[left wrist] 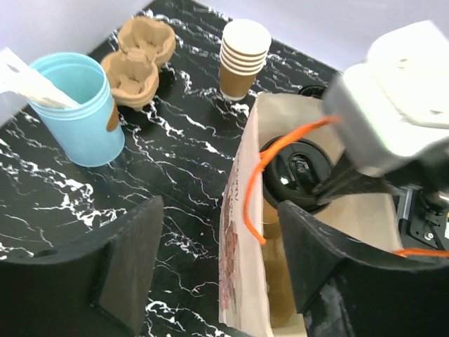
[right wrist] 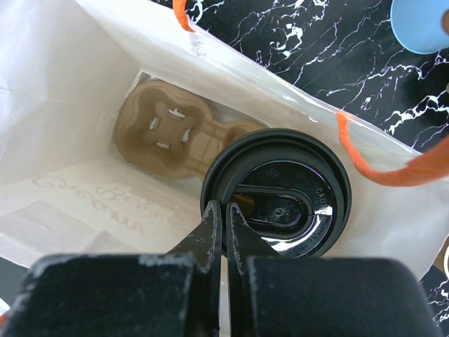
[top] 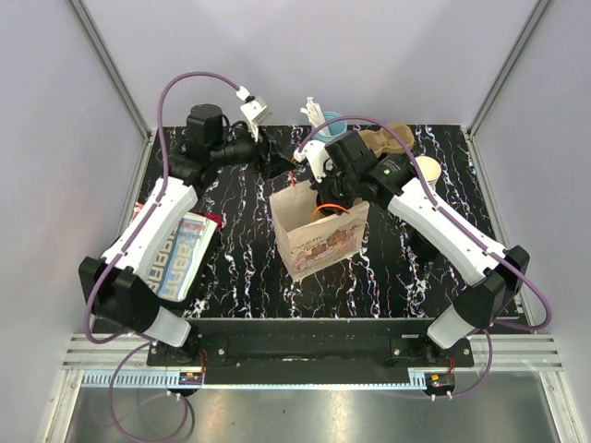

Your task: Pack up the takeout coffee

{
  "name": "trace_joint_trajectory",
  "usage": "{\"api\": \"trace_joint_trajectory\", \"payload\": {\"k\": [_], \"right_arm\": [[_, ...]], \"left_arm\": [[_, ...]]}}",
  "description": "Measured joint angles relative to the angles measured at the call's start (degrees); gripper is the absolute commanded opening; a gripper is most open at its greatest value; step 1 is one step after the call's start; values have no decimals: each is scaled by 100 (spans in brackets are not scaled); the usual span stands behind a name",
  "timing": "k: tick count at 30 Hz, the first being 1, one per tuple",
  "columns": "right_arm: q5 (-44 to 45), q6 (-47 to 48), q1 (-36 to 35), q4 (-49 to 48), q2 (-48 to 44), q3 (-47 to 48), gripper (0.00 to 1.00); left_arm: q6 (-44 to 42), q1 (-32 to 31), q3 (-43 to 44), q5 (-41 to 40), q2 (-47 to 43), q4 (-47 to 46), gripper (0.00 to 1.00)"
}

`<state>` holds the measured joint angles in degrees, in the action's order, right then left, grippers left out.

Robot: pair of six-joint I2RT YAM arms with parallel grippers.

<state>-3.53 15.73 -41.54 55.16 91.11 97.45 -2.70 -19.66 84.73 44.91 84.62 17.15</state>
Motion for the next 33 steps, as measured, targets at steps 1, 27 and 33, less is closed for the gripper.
{"api": "trace_joint_trajectory", "payload": {"k": [1, 27, 33], "right_arm": [[0, -4, 0, 0, 0, -9, 0], [-13, 57, 0, -33, -2, -341, 0], [-7, 101, 0, -28, 4, -341, 0]], "left_arm": [[-4, -31, 4, -22, 96, -9, 64], [647, -219, 494, -1145, 868, 33, 0], [774, -251, 494, -1554, 986, 35, 0]]}}
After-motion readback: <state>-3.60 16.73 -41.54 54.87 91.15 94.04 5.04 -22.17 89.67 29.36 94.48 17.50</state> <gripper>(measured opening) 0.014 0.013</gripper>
